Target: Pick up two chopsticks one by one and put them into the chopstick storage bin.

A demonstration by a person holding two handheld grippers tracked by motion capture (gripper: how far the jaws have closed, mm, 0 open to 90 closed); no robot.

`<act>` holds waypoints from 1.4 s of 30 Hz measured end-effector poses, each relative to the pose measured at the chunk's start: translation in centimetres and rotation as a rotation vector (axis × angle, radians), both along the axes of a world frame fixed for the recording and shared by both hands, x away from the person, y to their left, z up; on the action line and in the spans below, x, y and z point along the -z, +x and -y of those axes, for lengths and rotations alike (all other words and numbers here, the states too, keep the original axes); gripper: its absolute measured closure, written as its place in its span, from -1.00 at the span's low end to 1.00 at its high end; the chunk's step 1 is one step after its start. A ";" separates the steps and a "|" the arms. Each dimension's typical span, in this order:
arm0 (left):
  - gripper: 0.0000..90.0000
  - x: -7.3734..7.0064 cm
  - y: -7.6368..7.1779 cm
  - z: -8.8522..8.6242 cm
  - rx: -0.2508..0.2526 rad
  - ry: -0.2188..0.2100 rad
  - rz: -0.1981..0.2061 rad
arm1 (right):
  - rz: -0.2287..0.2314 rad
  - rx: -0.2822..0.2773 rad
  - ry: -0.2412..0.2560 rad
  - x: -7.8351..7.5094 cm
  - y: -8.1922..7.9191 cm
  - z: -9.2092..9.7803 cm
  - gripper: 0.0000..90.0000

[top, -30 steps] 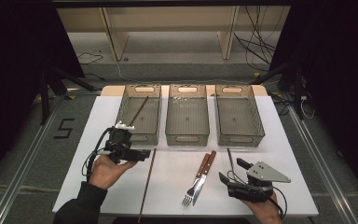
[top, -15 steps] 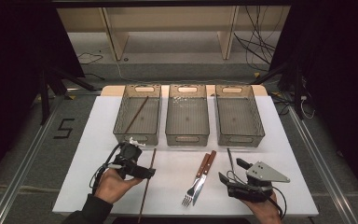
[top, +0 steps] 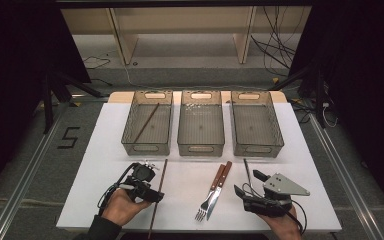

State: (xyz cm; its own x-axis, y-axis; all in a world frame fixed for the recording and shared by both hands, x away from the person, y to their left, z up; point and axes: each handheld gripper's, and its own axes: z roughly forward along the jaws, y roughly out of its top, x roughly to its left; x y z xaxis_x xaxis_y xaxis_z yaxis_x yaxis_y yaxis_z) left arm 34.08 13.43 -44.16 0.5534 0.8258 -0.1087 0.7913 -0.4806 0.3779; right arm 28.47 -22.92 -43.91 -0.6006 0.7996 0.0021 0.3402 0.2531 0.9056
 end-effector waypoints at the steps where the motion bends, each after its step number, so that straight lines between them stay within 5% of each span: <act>1: -0.04 0.1 0.0 0.0 -0.002 0.001 0.001 | 0.001 0.001 0.000 0.0 0.0 0.0 -0.52; 11: 0.15 1.5 -0.2 1.1 0.042 0.061 -0.044 | 0.005 -0.003 -0.006 0.0 -0.1 -0.1 -0.52; 28: 0.47 2.1 -0.3 1.6 0.072 0.132 -0.039 | 0.005 -0.003 -0.010 0.0 -0.1 -0.1 -0.52; 42: 0.86 2.1 -0.1 1.6 0.076 0.123 -0.046 | 0.005 -0.003 -0.016 0.0 -0.1 -0.2 -0.51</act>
State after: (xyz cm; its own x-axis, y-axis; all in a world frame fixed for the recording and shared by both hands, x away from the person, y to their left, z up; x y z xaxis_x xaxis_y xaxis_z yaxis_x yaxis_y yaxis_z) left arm 33.98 11.79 -46.24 0.6115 0.7904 -0.0358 0.7660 -0.5802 0.2768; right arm 28.38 -22.76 -43.92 -0.6025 0.7980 -0.0141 0.3346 0.2686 0.9033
